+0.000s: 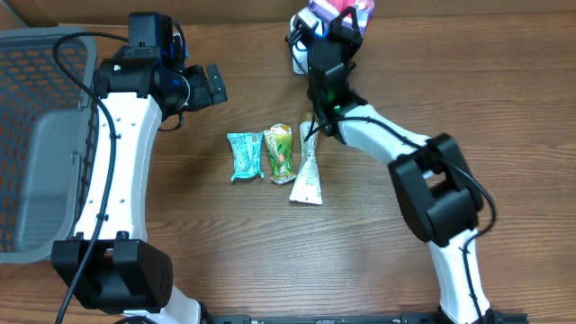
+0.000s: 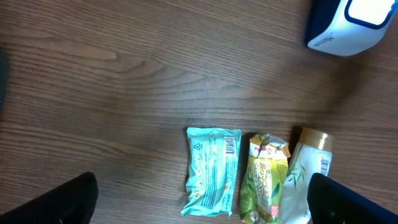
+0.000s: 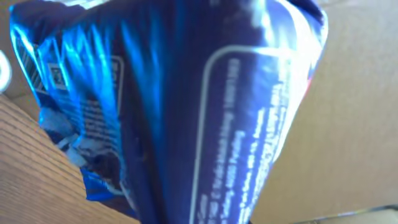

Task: Scan the item barcode
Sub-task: 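Lift the purple pack with the right gripper toward the white scanner, then hold the purple pack in front of the white scanner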

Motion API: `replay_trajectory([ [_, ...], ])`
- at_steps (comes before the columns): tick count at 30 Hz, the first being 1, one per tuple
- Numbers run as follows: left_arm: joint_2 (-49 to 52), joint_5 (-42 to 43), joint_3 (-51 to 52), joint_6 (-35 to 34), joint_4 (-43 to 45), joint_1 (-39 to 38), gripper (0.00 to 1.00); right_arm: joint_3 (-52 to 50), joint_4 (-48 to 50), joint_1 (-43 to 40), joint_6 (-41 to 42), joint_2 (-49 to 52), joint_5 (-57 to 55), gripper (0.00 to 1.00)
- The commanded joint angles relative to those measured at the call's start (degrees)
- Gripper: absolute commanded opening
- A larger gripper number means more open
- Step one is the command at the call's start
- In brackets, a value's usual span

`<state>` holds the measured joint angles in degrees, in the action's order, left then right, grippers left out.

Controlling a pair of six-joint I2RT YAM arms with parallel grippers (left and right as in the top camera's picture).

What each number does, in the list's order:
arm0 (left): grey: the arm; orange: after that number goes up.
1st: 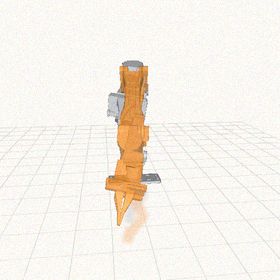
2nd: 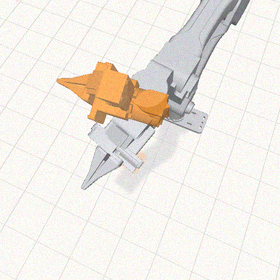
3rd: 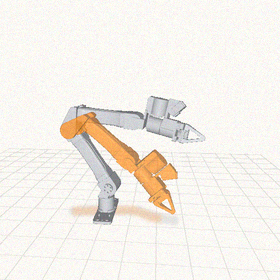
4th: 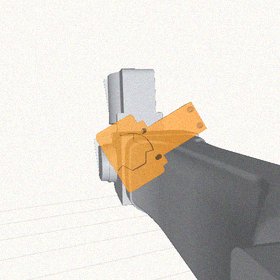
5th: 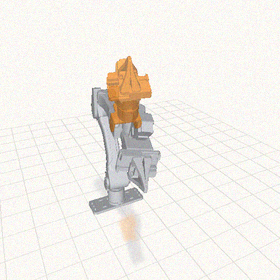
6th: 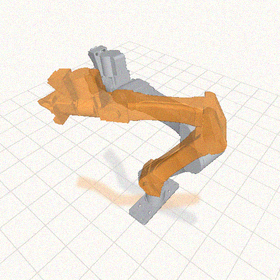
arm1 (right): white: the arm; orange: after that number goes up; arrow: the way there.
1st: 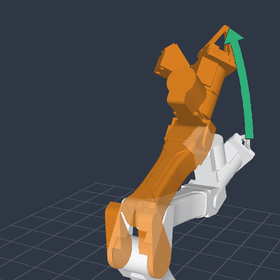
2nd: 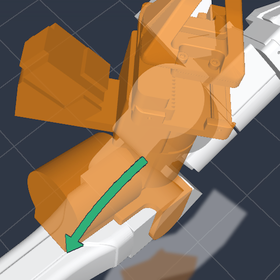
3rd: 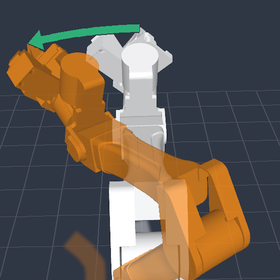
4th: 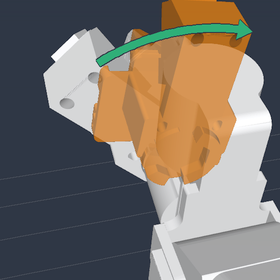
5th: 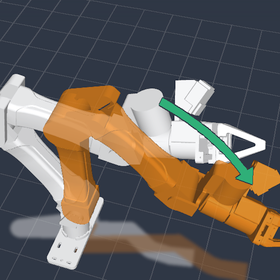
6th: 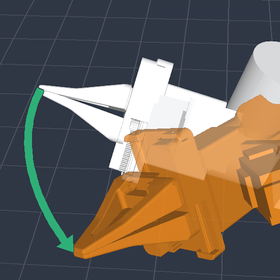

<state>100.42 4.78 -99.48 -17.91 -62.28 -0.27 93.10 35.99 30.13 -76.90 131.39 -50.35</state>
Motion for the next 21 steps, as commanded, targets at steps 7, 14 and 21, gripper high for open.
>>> replay_trajectory([
  [7, -0.76, 0.61, -0.85, -0.50, -0.04, 0.09, 1.00, 1.03, 7.02, 0.02, -6.14, 4.00, 7.82, 0.04],
  [14, -0.76, 0.61, -0.85, -0.50, -0.04, 0.09, 1.00, 1.03, 8.52, -0.39, -5.99, 5.20, 9.42, 0.04],
  [21, -0.76, 0.61, -0.85, -0.50, -0.04, 0.09, 1.00, 1.03, 8.50, -1.62, -5.90, 5.29, 12.20, 0.04],
])
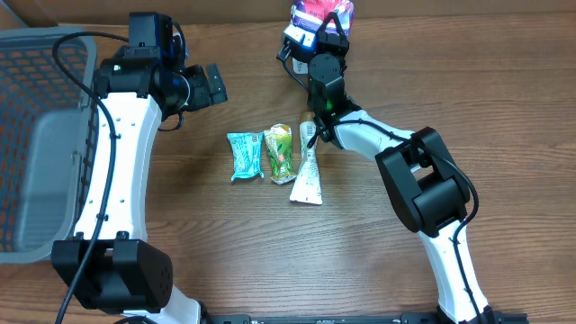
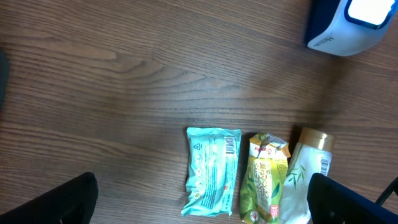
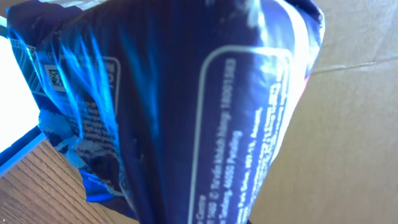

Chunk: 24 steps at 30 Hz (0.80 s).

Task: Scan the item barcode
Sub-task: 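Hold the purple pack in front of the white scanner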

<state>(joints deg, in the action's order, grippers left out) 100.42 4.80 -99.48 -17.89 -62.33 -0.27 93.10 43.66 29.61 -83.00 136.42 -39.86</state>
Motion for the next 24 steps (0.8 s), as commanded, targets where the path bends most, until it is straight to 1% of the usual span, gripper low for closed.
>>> replay_trajectory([
  [1, -0.76, 0.59, -0.85, -0.52, 0.00, 0.09, 0.99, 1.03, 0.83, -1.29, 0.20, 0.26, 1.86, 0.04],
  [13, -0.76, 0.59, -0.85, -0.52, 0.00, 0.09, 1.00, 1.03, 1.33, -2.25, 0.22, 0.26, 2.01, 0.04],
  [17, -0.76, 0.59, -0.85, -0.52, 0.00, 0.09, 1.00, 1.05, 2.64, -1.03, -0.02, -0.09, -0.81, 0.04],
  [21, -0.76, 0.59, -0.85, -0.52, 0.00, 0.09, 1.00, 1.05, 2.36, 0.96, 0.42, -3.02, -3.28, 0.04],
  [23, -0.76, 0.59, -0.85, -0.52, 0.00, 0.09, 1.00, 1.05, -0.24, 1.64, 0.42, -5.90, -4.24, 0.04],
  [24, -0.76, 0.59, -0.85, -0.52, -0.02, 0.09, 1.00, 1.05, -3.61, 1.92, 0.61, -8.02, -4.66, 0.04],
])
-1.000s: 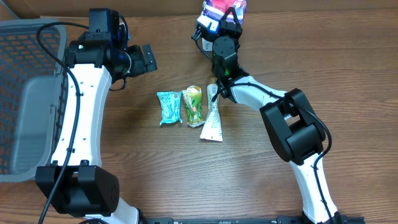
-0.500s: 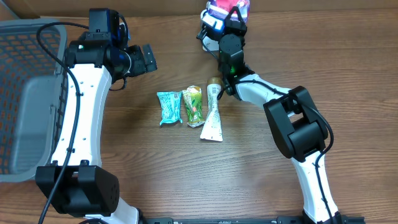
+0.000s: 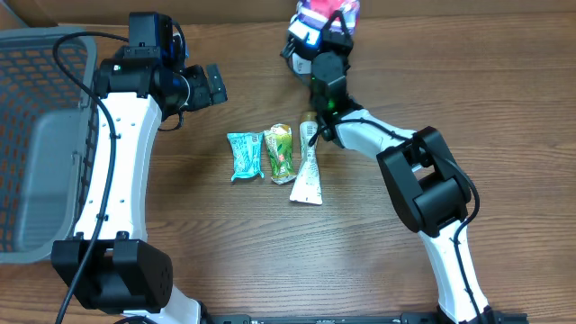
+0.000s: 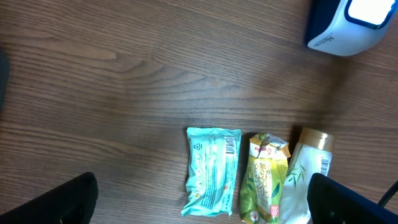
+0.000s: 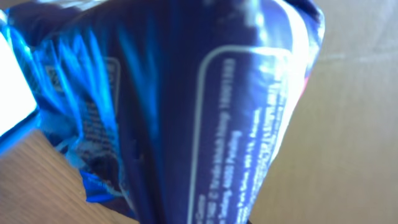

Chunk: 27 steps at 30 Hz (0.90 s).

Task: Scan the item barcode
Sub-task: 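Hold the purple pack in front of the white scanner, then carry the purple pack to the right table edge and release it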

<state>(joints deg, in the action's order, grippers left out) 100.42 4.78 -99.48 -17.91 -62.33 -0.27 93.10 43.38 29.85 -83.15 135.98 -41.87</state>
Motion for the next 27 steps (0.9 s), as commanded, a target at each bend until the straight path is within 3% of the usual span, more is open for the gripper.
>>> replay_trajectory([
  [1, -0.76, 0.63, -0.85, -0.52, 0.00, 0.09, 1.00, 1.05, -6.78, 1.97, 1.18, -9.44, -2.86, 0.04],
  [6, -0.76, 0.63, -0.85, -0.50, -0.02, 0.09, 1.00, 1.05, -27.63, 3.48, 15.32, -21.24, -3.98, 0.04],
  [10, -0.76, 0.61, -0.85, -0.50, -0.02, 0.09, 1.00, 1.05, -48.83, 5.38, 36.26, -31.36, -1.49, 0.04],
  [13, -0.76, 0.61, -0.85, -0.50, -0.02, 0.09, 1.00, 1.05, -68.37, 5.64, 56.83, -38.69, 9.81, 0.04],
  [16, -0.76, 0.61, -0.85, -0.50, 0.00, 0.09, 1.00, 1.05, -84.26, 2.91, 70.23, -43.36, 29.75, 0.04],
  [20, -0.76, 0.61, -0.85, -0.50, 0.00, 0.09, 1.00, 0.87, -97.70, -3.72, 84.83, -44.06, 46.95, 0.04],
  [24, -0.76, 0.61, -0.85, -0.50, -0.02, 0.09, 1.00, -1.79, -106.27, -11.34, 96.87, -42.71, 48.43, 0.04],
  [27, -0.76, 0.61, -0.85, -0.50, -0.02, 0.09, 1.00, -6.40, -105.98, -16.92, 98.38, -42.01, 48.98, 0.04],
])
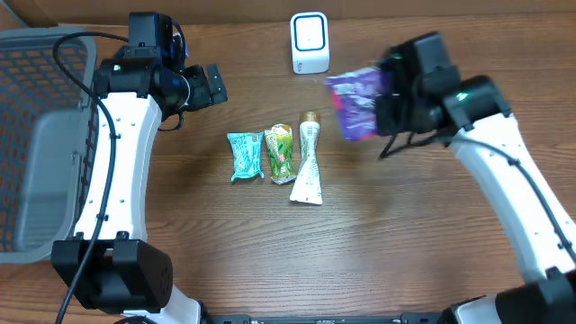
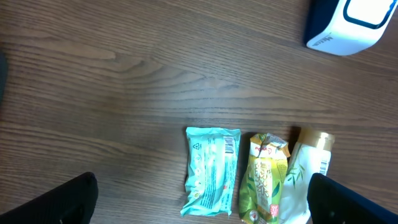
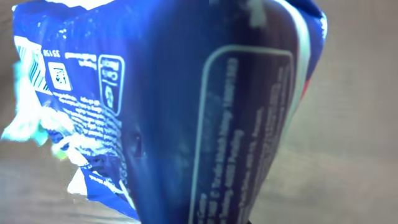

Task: Scan the item barcode
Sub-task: 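Carry the purple pack to the right table edge and release it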

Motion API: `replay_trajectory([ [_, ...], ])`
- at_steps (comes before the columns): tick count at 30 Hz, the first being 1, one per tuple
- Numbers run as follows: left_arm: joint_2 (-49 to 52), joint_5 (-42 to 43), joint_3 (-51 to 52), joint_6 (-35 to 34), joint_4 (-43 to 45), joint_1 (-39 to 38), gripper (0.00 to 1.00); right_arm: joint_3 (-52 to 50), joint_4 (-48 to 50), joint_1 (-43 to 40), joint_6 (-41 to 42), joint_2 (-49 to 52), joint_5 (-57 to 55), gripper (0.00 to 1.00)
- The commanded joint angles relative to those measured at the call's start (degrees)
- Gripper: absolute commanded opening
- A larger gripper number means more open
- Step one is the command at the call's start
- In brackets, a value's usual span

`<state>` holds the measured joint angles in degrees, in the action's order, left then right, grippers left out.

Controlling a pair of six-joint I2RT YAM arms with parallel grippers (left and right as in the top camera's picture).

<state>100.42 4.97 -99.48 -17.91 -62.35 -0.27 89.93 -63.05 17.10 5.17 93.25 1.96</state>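
My right gripper (image 1: 385, 108) is shut on a blue and purple snack bag (image 1: 355, 104), held in the air to the right of the row of items. In the right wrist view the bag (image 3: 205, 112) fills the frame and hides the fingers. The white and blue barcode scanner (image 1: 309, 42) stands uncovered at the back of the table, and its lower edge shows in the left wrist view (image 2: 346, 26). My left gripper (image 1: 212, 86) hangs open and empty above the table, left of the scanner.
Three items lie side by side at the table's middle: a teal packet (image 1: 244, 156), a green packet (image 1: 280, 151) and a white pouch with a gold cap (image 1: 308, 169). A grey mesh basket (image 1: 36, 135) stands at the left edge.
My right gripper, still holding the bag, has gone from right over the scanner to a spot to the right and nearer the front. The scanner now stands uncovered. The left arm has not moved.
My right gripper held the bag close over the scanner at the back of the table at all three earlier moments, shifting it slightly there. Now the bag is held away from the scanner, right of the row of items. My left gripper stayed open and still.
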Motion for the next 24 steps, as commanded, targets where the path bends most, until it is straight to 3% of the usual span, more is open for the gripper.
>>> replay_trajectory([
  [1, -0.76, 0.42, -0.85, -0.50, 0.00, 0.09, 1.00, -5.35, 1.60, -6.16, 10.08, 0.87, 5.66, 0.04],
  [12, -0.76, 0.44, -0.85, -0.50, 0.00, 0.09, 1.00, -25.70, 17.46, -26.36, 10.56, 1.29, 14.53, 0.04],
  [23, -0.76, 0.42, -0.85, -0.50, 0.02, 0.09, 1.00, -33.11, 29.14, -38.64, 27.28, 1.29, 13.14, 0.04],
  [24, -0.76, 0.42, -0.85, -0.50, 0.00, 0.09, 1.00, -33.14, 29.53, -39.32, 27.89, 1.29, 12.70, 0.07],
])
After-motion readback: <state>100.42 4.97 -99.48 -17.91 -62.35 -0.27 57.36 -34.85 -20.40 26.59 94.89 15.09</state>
